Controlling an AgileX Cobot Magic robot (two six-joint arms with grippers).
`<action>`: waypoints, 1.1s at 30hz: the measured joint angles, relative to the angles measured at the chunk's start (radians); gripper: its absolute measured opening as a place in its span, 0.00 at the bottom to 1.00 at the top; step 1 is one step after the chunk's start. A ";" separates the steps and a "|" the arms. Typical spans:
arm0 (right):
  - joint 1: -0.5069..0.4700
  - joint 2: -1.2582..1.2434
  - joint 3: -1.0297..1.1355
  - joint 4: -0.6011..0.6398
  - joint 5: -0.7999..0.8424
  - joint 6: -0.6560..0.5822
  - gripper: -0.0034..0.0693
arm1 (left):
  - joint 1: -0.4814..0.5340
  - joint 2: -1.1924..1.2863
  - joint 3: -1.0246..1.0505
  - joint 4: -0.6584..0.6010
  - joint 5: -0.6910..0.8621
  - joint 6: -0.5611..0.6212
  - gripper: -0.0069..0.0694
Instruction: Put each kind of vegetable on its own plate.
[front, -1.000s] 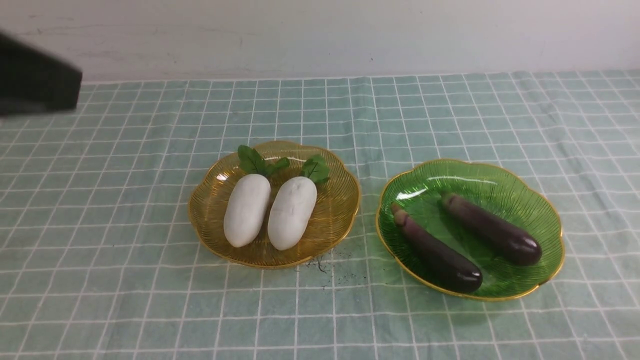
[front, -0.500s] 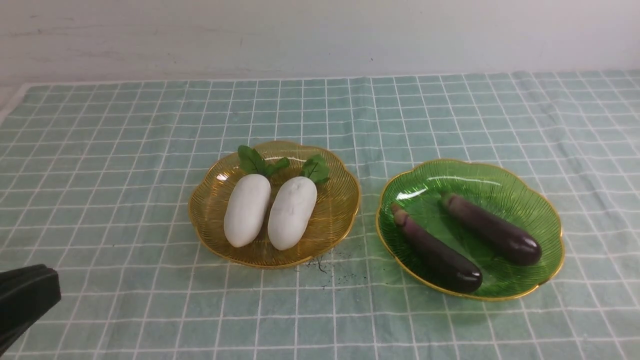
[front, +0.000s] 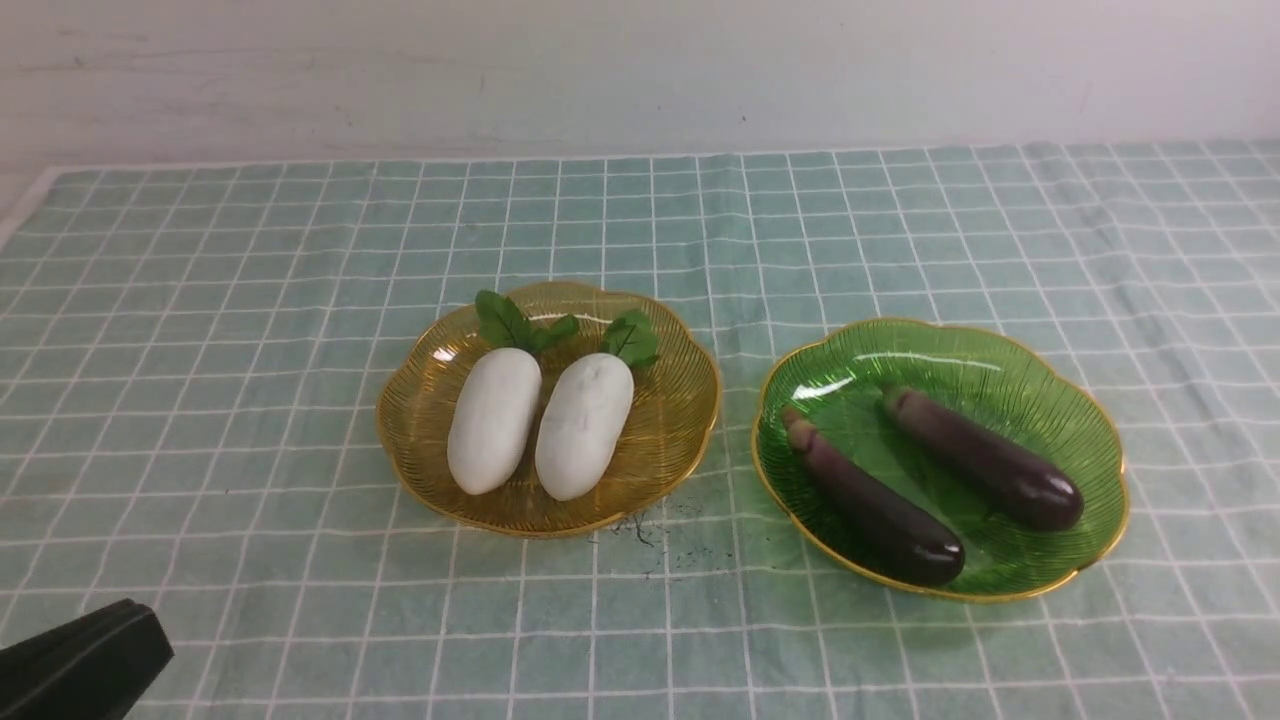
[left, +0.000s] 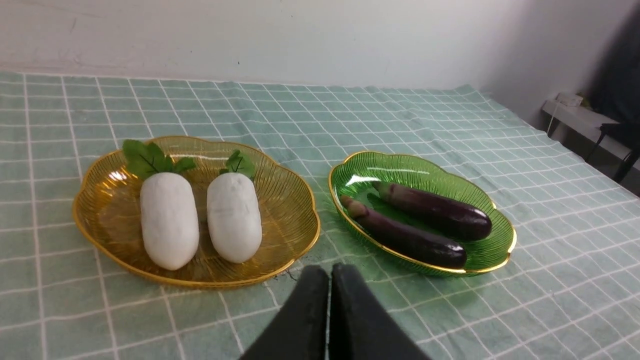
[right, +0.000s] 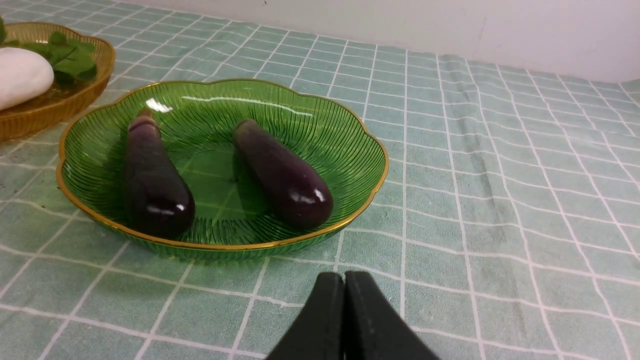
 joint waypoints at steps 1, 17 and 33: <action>0.000 0.000 0.000 0.000 0.000 0.000 0.03 | 0.000 0.000 0.001 0.000 0.005 0.000 0.08; 0.000 0.000 0.000 0.000 0.000 0.000 0.03 | 0.000 -0.016 0.025 0.098 0.004 0.015 0.08; 0.000 0.000 0.000 0.000 0.000 0.000 0.03 | 0.302 -0.192 0.368 0.523 -0.096 -0.263 0.08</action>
